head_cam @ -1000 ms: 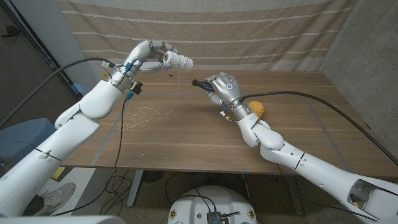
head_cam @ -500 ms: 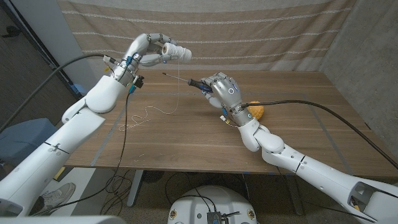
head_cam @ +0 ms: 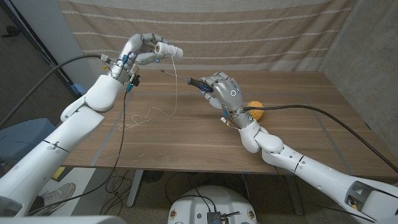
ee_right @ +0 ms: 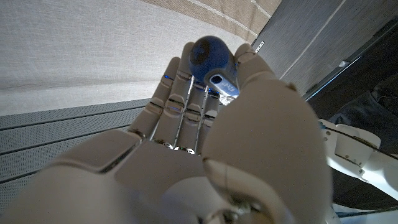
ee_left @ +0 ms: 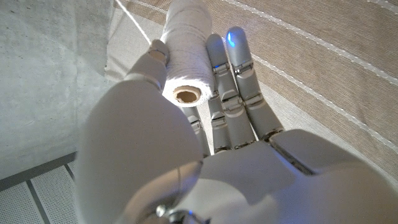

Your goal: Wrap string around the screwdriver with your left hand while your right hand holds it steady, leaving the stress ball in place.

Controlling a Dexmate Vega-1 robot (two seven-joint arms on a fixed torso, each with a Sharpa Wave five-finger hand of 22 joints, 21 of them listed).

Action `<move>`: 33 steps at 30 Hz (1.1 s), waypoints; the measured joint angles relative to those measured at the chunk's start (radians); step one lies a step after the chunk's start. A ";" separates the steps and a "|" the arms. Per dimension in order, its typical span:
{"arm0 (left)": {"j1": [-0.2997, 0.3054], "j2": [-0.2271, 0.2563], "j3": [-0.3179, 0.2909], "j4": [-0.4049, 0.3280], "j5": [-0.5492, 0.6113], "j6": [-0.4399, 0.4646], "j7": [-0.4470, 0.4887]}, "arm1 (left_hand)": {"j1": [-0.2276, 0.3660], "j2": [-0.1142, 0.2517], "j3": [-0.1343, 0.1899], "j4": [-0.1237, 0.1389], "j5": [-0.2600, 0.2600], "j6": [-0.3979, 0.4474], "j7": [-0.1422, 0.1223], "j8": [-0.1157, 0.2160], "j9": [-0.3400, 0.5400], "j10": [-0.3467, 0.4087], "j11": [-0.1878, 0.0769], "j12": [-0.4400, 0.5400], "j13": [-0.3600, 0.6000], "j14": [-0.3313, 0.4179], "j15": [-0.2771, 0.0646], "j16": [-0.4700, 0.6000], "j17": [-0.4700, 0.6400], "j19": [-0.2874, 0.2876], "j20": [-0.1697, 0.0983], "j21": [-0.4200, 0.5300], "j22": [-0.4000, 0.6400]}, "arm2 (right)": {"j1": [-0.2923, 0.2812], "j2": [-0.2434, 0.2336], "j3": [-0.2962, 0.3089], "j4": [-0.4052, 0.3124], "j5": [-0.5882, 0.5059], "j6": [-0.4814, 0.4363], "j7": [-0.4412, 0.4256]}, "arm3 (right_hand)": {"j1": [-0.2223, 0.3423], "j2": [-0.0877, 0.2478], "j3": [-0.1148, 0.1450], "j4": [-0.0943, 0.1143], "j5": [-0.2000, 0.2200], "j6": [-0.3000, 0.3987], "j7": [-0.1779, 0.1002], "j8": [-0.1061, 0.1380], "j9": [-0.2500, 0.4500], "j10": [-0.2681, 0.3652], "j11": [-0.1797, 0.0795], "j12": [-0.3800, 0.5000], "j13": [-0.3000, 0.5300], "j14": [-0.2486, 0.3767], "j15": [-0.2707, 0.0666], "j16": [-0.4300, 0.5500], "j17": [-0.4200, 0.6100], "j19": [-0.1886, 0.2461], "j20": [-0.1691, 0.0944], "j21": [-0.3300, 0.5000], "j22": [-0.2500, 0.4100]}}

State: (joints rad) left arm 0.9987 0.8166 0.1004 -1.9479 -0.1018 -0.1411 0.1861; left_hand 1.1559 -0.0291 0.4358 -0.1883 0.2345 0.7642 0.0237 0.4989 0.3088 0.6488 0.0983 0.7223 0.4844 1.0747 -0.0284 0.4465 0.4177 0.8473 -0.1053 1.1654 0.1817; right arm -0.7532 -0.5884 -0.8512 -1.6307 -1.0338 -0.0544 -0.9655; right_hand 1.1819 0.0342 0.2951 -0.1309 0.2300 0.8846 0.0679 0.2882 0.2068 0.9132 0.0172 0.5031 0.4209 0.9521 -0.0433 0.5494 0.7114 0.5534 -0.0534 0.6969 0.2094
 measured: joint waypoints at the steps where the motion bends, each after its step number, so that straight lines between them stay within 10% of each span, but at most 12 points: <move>1: 0.003 0.002 -0.002 -0.001 0.003 0.005 0.005 | 0.000 0.000 0.000 0.000 0.000 0.000 0.000 0.000 0.000 0.000 0.000 0.000 0.000 0.000 0.000 0.000 0.002 0.000 0.000 0.000 0.000 | 0.000 0.002 0.002 0.003 0.007 0.001 -0.010 | 0.000 0.000 0.000 0.000 0.000 0.000 0.000 -0.002 0.000 0.000 0.000 -0.001 0.000 0.000 0.000 0.000 0.000 0.000 0.000 0.000 0.000; 33: 0.022 0.093 0.077 -0.019 -0.014 0.056 -0.094 | 0.000 0.000 0.000 0.000 0.006 0.000 0.000 -0.001 0.000 -0.001 -0.001 0.000 0.000 0.010 0.003 -0.016 0.013 -0.005 0.002 0.008 0.000 | 0.041 0.106 0.070 0.130 0.192 0.042 -0.101 | 0.000 0.000 -0.025 0.003 0.005 0.007 0.007 -0.007 0.000 0.012 -0.005 -0.015 0.011 0.015 -0.014 -0.015 0.014 -0.012 0.002 0.030 -0.005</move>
State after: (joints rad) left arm 1.0210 0.9094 0.1776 -1.9672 -0.1153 -0.0852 0.0922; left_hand 1.1559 -0.0291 0.4358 -0.1883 0.2405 0.7642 0.0237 0.4980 0.3088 0.6482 0.0977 0.7223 0.4844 1.0843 -0.0254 0.4309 0.4302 0.8424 -0.1035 1.1732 0.1817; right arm -0.7124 -0.4822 -0.7814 -1.5005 -0.8418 -0.0128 -1.0663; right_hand 1.1817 0.0345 0.2704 -0.1281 0.2349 0.8918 0.0750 0.2814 0.2064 0.9257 0.0122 0.4876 0.4322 0.9669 -0.0575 0.5341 0.7256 0.5410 -0.0517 0.7270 0.2042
